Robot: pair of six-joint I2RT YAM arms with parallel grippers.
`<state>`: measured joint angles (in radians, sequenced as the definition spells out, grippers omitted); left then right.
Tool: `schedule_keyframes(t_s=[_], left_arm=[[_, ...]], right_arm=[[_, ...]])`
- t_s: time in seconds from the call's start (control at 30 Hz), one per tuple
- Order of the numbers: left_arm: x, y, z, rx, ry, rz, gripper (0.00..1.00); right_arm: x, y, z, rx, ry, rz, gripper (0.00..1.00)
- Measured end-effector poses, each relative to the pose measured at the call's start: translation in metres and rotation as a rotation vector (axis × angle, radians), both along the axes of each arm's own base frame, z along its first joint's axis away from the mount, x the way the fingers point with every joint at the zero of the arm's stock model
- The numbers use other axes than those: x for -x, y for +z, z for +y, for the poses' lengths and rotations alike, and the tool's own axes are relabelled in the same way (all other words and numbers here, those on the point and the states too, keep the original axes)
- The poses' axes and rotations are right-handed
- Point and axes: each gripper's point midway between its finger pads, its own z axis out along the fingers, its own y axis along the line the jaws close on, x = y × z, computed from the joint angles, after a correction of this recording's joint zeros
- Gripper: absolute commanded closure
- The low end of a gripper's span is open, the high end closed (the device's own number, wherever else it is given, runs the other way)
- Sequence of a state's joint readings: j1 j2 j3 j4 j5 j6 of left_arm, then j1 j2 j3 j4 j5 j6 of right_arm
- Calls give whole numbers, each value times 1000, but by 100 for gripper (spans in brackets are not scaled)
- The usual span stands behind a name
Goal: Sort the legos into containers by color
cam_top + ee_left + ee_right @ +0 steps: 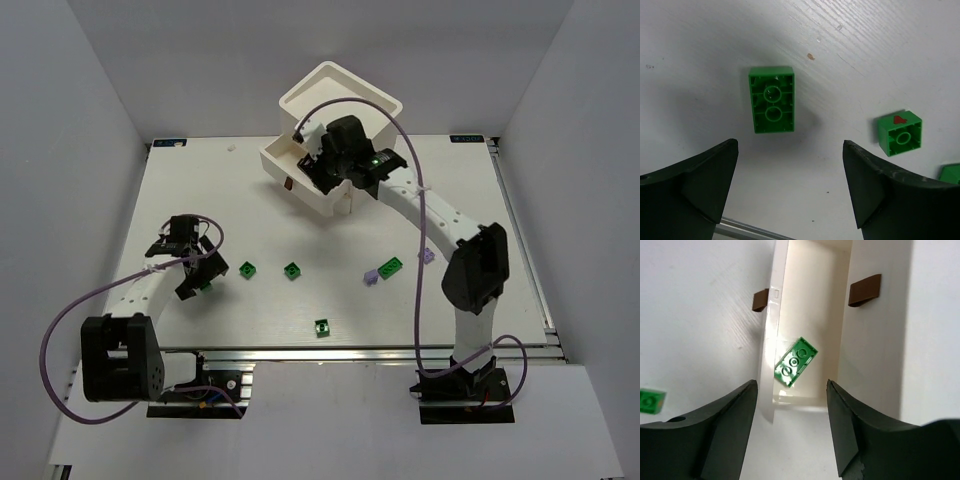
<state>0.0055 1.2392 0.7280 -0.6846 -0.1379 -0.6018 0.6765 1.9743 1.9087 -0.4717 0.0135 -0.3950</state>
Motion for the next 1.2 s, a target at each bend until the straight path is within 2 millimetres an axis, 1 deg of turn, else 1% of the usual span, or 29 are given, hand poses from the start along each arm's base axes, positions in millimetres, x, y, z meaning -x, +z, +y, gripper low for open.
schedule_keyframes(t_s=[0.03, 0.07, 0.1, 0.17, 0.2, 0.23, 0.3, 0.33, 0.43, 0.53, 0.57, 0.63, 0.7, 0.73, 0.77, 0.8, 0.83, 0.87, 0.9, 0.93, 1.0, 1.07, 1.1, 1.13, 1.2], left_arm=[[0, -4, 0, -2, -1, 13, 7], [0, -7, 1, -6, -6, 27, 8], [-1, -11, 1, -8, -9, 41, 14], [-2, -18, 3, -16, -17, 73, 19], [-4, -21, 4, -18, -18, 85, 28], [-6, -23, 4, -20, -21, 92, 33], [-11, -27, 6, -26, -28, 107, 45], [-14, -29, 7, -29, -32, 114, 57], [-21, -30, 10, -38, -41, 119, 73], [-29, -26, 11, -40, -44, 97, 80], [-31, -25, 10, -36, -48, 90, 84], [-39, -18, 5, -14, -64, 58, 90], [-51, -4, -5, 36, -96, -3, 93], [-60, 6, -13, 64, -119, -48, 94], [-73, 21, -23, 103, -149, -111, 95], [-88, 38, -34, 151, -182, -179, 100], [-102, 56, -43, 188, -212, -245, 100], [-119, 77, -56, 233, -249, -322, 100], [-133, 96, -65, 267, -278, -383, 100], [-146, 115, -75, 301, -310, -437, 100], [-173, 152, -94, 354, -370, -541, 99], [-197, 181, -112, 398, -421, -612, 99], [-210, 194, -121, 422, -445, -640, 99], [-221, 203, -130, 439, -465, -662, 99], [-242, 214, -149, 476, -501, -693, 99]], right_arm=[[7, 9, -2, -21, 11, -2, 35], [15, 19, -5, -44, 23, -3, 29], [21, 28, -7, -64, 32, -4, 28], [33, 49, -10, -113, 65, -12, 28], [40, 58, -9, -141, 92, -13, 27], [45, 66, -12, -158, 102, -18, 27], [60, 73, -16, -199, 140, -10, 28], [68, 74, -19, -213, 158, 1, 28], [88, 66, -25, -235, 202, 38, 28], [104, 48, -30, -235, 232, 91, 26], [110, 40, -31, -232, 243, 113, 21], [119, 28, -34, -225, 267, 147, 19], [130, 17, -36, -223, 295, 181, 19], [136, 12, -38, -219, 317, 193, 20], [144, 6, -40, -217, 338, 210, 27], [152, 1, -43, -213, 362, 223, 35], [160, -5, -45, -211, 383, 240, 50], [170, -12, -47, -212, 409, 254, 83], [179, -20, -50, -209, 428, 272, 95], [187, -29, -53, -207, 441, 298, 100], [202, -44, -58, -205, 460, 347, 100], [212, -57, -61, -202, 474, 383, 91], [216, -62, -63, -201, 482, 398, 89], [220, -66, -64, -199, 487, 408, 88], [226, -70, -66, -201, 498, 424, 85]])
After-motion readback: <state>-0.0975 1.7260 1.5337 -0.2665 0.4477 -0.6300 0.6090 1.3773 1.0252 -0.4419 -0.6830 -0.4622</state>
